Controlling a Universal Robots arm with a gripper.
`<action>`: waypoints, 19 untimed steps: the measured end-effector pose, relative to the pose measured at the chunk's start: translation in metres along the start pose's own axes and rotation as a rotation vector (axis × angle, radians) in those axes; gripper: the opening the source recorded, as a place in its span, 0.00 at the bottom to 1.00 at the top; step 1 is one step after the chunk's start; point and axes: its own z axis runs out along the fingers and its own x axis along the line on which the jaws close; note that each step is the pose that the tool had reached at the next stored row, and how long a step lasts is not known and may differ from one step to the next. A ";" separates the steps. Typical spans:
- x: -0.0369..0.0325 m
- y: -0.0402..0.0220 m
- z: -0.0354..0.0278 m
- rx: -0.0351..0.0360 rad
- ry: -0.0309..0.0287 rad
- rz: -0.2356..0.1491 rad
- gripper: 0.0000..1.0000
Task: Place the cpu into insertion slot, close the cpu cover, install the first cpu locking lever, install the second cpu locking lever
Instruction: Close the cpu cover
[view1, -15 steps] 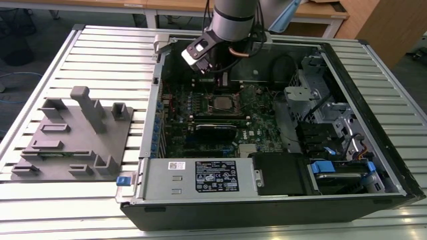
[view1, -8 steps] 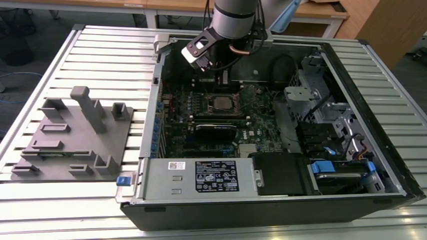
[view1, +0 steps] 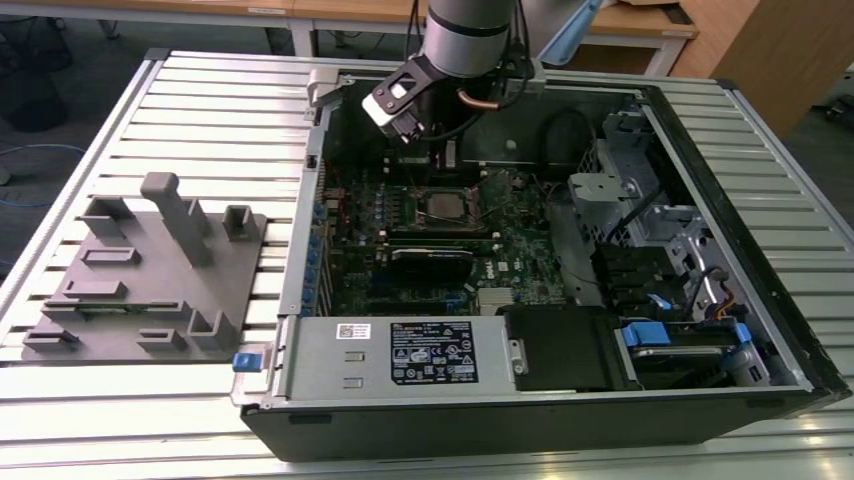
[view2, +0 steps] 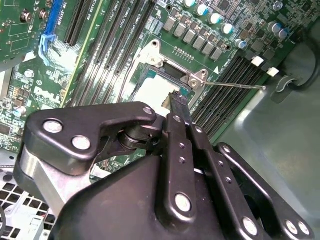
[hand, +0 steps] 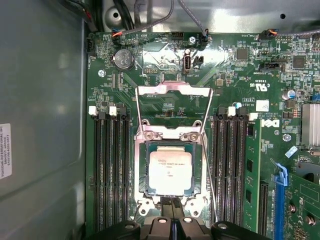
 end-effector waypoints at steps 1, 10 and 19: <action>-0.0001 -0.0004 0.0003 -0.0073 0.0014 0.000 0.11; 0.0002 -0.0011 -0.0060 -0.0195 0.0040 -0.001 0.11; 0.0005 -0.0013 -0.0131 -0.0196 0.0042 -0.001 0.11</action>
